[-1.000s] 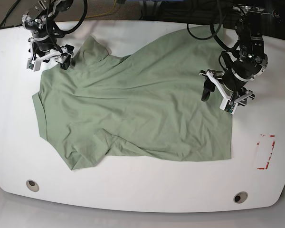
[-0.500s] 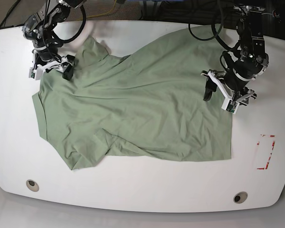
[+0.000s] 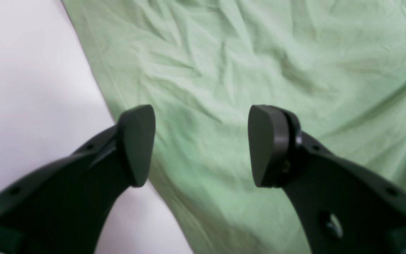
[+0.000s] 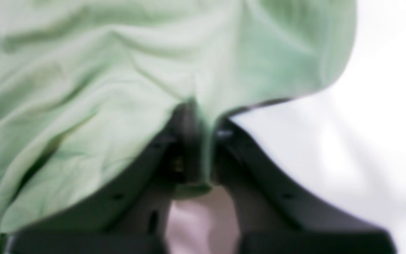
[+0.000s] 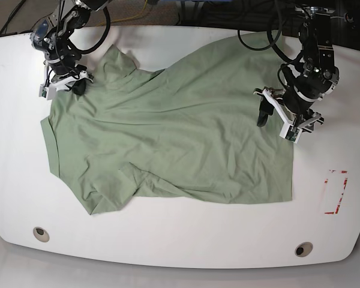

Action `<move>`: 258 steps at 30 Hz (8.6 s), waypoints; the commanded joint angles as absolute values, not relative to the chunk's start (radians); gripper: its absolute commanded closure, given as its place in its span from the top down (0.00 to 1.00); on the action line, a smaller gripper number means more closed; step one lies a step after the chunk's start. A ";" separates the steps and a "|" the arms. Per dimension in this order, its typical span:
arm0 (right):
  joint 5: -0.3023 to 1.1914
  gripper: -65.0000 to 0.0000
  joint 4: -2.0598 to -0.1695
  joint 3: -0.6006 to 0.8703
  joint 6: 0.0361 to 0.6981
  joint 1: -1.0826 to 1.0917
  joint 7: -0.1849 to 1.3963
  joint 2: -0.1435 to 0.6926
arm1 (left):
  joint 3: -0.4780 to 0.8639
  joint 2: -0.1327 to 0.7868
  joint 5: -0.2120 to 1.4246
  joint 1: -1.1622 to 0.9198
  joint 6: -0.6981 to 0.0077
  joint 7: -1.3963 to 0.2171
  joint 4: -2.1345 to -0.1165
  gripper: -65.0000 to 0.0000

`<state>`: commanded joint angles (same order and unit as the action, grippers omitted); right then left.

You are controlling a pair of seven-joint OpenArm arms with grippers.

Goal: Layout the t-shirt on the table in an organized manner, then fold the t-shirt properly
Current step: 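Lower the right gripper onto the shirt's side and grasp the fabric, then pull the grasped fabric back and outward with the right gripper, then release the fabric and lower the right gripper along the shirt's side edge, then grasp the shirt's shoulder areas with both grippers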

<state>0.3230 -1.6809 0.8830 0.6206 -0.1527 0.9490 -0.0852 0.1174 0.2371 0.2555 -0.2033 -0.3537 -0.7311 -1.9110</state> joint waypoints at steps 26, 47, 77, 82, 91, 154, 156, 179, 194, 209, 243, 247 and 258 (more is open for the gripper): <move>0.331 0.02 -1.914 0.463 0.387 -0.061 1.115 -0.131 | 0.119 0.240 0.246 -0.205 -0.352 -0.731 -1.911 0.59; 0.331 0.66 -1.975 0.318 0.363 -0.154 1.086 -0.054 | 0.113 0.236 0.160 -0.205 -0.354 -0.731 -1.911 0.59; 0.331 0.66 -1.842 0.581 0.581 -0.179 1.078 0.041 | 0.099 0.234 0.160 -0.205 -0.354 -0.731 -1.911 0.59; 0.331 0.66 -1.842 0.553 0.581 -0.179 1.079 0.013 | 0.091 0.234 0.160 -0.205 -0.354 -0.731 -1.911 0.59; 0.331 0.62 -1.842 0.493 0.581 -0.180 1.079 0.007 | 0.091 0.234 0.160 -0.216 -0.354 -0.731 -1.911 0.59; 0.572 0.69 -2.015 0.820 0.572 -0.680 1.082 -0.114 | 0.050 0.232 0.159 -0.216 -0.352 -0.731 -1.910 0.59; 0.585 0.73 -2.017 0.823 0.573 -0.684 1.079 -0.110 | 0.050 0.232 0.159 -0.216 -0.352 -0.731 -1.910 0.59; 0.601 0.72 -1.827 0.875 0.575 -0.232 1.084 0.139 | 0.050 0.234 0.159 -0.219 -0.352 -0.731 -1.910 0.59; 0.487 0.71 -1.374 0.808 0.581 0.010 0.964 0.272 | 0.050 0.234 0.159 -0.229 -0.352 -0.731 -1.910 0.59; 0.490 0.38 -1.233 0.656 0.581 0.024 0.854 0.265 | 0.050 0.234 0.157 -0.228 -0.352 -0.731 -1.910 0.59; 0.446 0.25 -1.228 0.567 0.570 0.074 0.823 0.430 | 0.048 0.234 0.157 -0.231 -0.354 -0.731 -1.910 0.59; 0.366 0.50 -1.233 0.567 0.570 0.079 0.825 0.424 | 0.016 0.237 0.159 -0.234 -0.354 -0.731 -1.913 0.59; 0.315 0.74 -1.474 0.567 0.572 -0.007 0.831 0.389 | -0.079 0.239 0.160 -0.303 -0.410 -0.731 -1.936 0.59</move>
